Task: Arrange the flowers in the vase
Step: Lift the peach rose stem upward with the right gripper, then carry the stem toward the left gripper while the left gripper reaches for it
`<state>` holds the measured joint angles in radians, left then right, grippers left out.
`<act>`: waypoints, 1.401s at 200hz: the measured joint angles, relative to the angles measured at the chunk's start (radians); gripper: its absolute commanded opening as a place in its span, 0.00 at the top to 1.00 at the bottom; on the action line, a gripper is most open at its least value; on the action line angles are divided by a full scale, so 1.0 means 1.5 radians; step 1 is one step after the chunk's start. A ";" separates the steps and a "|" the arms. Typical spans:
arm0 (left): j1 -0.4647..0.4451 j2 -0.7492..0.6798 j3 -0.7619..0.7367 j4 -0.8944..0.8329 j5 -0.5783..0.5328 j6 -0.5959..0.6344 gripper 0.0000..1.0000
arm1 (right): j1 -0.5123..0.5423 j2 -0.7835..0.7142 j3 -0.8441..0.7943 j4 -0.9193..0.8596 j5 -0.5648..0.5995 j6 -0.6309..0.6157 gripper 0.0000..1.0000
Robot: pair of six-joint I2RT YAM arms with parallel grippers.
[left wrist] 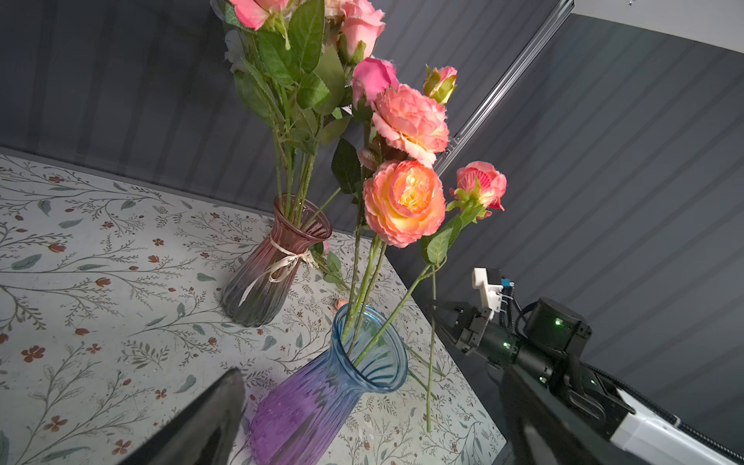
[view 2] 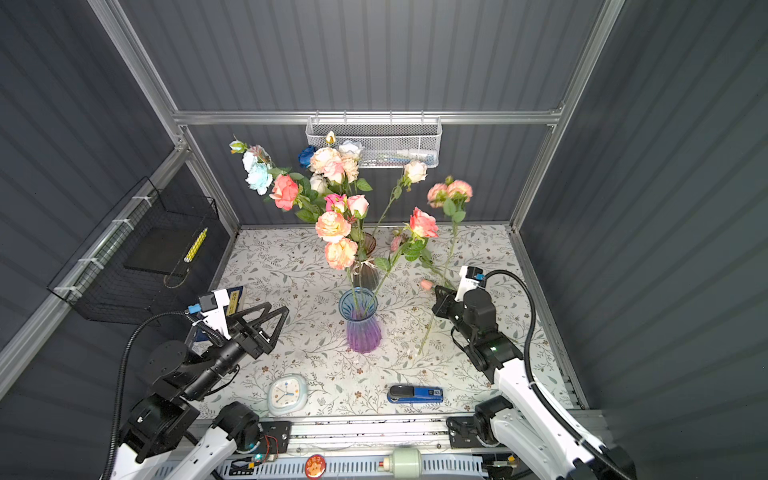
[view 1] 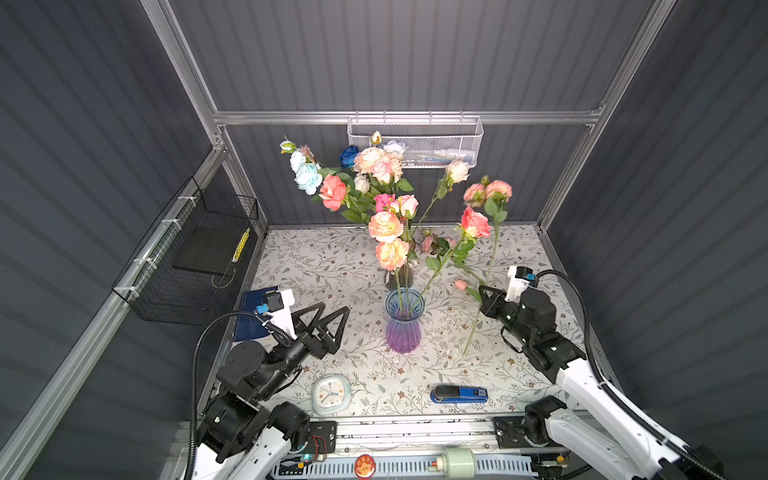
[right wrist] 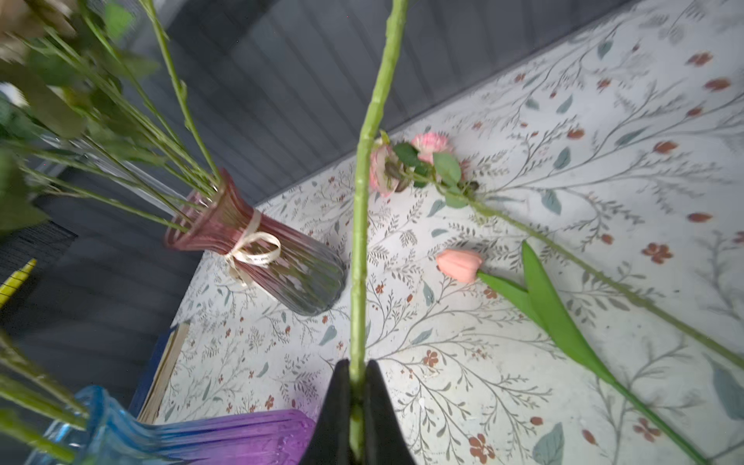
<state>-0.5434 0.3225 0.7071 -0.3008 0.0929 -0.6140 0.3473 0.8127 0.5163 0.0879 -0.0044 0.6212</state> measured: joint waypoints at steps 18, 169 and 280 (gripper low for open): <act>0.000 0.004 0.008 -0.001 0.001 0.000 0.00 | 0.000 -0.089 -0.001 -0.008 0.022 -0.001 1.00; 0.000 0.239 0.220 0.119 0.293 0.037 0.01 | 0.321 -0.086 0.342 -0.079 -0.188 -0.132 1.00; 0.000 0.330 0.228 0.333 0.425 -0.058 0.23 | 0.546 0.143 0.392 -0.039 -0.053 -0.171 1.00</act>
<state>-0.5434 0.8169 1.0485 0.1993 0.7311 -0.7013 1.1656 1.0279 1.1049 0.0288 -0.0841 0.3649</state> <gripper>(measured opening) 0.821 0.075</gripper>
